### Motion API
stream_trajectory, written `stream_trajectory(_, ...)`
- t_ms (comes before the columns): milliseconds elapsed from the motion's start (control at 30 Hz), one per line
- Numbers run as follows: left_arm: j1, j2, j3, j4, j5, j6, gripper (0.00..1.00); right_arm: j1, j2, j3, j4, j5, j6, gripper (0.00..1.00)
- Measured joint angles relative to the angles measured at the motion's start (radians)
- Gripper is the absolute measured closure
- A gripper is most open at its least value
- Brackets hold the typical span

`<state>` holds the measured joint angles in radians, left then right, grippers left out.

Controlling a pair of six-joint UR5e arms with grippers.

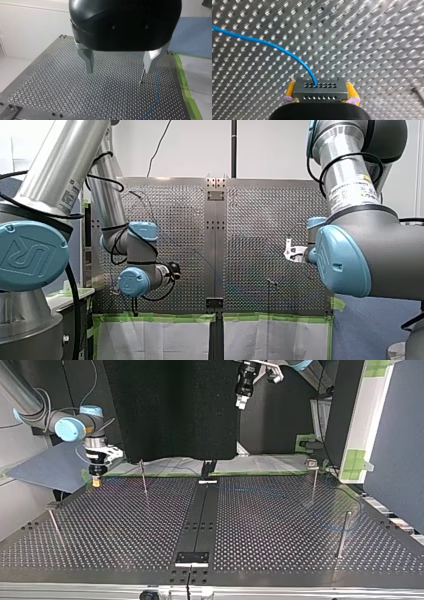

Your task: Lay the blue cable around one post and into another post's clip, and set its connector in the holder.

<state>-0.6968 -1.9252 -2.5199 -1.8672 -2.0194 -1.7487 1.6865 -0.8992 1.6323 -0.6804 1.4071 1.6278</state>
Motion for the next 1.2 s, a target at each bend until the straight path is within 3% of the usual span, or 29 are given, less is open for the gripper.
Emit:
stream_trajectory(533, -0.001, 0.000, 0.000, -0.005, 0.003, 0.000, 0.00, 0.049, -0.151, 0.001, 0.087, 0.010, -0.004, 1.00)
stream_trajectory(1200, -0.003, 0.001, 0.000, -0.010, 0.003, 0.000, 0.00, 0.041, -0.313, 0.032, 0.085, 0.008, -0.003, 1.00)
